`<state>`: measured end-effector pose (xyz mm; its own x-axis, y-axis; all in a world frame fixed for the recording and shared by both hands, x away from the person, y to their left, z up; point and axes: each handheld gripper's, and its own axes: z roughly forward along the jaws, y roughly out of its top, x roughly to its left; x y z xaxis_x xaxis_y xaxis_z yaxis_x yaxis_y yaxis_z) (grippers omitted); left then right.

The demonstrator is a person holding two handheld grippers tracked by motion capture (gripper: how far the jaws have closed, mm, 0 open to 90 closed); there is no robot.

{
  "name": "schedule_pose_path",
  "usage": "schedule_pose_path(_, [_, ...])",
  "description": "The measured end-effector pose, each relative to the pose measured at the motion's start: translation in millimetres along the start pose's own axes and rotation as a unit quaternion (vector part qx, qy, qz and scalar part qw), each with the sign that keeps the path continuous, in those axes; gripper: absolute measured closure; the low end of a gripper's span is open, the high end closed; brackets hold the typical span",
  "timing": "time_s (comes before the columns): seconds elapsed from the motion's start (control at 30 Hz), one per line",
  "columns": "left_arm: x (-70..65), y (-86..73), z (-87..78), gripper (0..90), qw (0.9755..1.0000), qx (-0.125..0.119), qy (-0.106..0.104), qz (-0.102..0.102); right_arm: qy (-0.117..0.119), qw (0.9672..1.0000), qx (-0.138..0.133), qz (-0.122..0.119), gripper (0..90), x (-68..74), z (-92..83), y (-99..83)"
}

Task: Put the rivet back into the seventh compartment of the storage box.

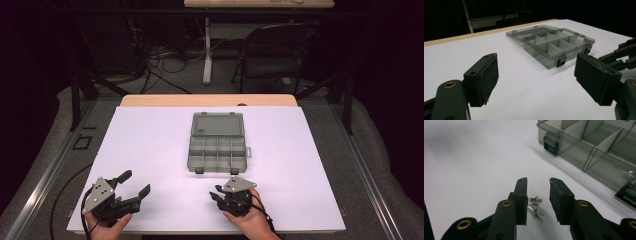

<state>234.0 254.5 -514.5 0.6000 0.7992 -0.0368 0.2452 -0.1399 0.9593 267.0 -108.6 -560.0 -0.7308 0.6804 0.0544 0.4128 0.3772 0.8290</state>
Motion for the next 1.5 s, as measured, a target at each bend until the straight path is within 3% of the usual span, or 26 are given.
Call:
schedule_pose_path(0.53, [0.0,0.0,0.3,19.4,1.0,0.0,-0.002,0.001,-0.006,0.9997,0.022,0.003,67.6,4.6,13.9,-2.1])
schedule_pose_path(0.83, [0.1,0.4,-0.2,19.4,1.0,0.003,-0.003,0.002,0.004,0.9991,0.041,0.009,75.1,2.2,15.9,-1.0])
schedule_pose_path(1.07, [0.0,0.1,0.3,19.4,1.0,0.0,-0.003,0.001,0.007,0.9994,0.031,0.013,75.5,1.4,17.0,-1.5])
schedule_pose_path(1.43, [0.0,0.1,0.3,19.4,1.0,0.0,-0.002,0.001,0.007,0.9993,0.035,0.008,75.7,0.8,13.1,0.8])
schedule_pose_path(1.5, [0.1,0.1,0.3,19.4,1.0,0.0,-0.002,0.001,0.006,0.9997,0.023,0.008,75.7,1.0,10.8,3.1])
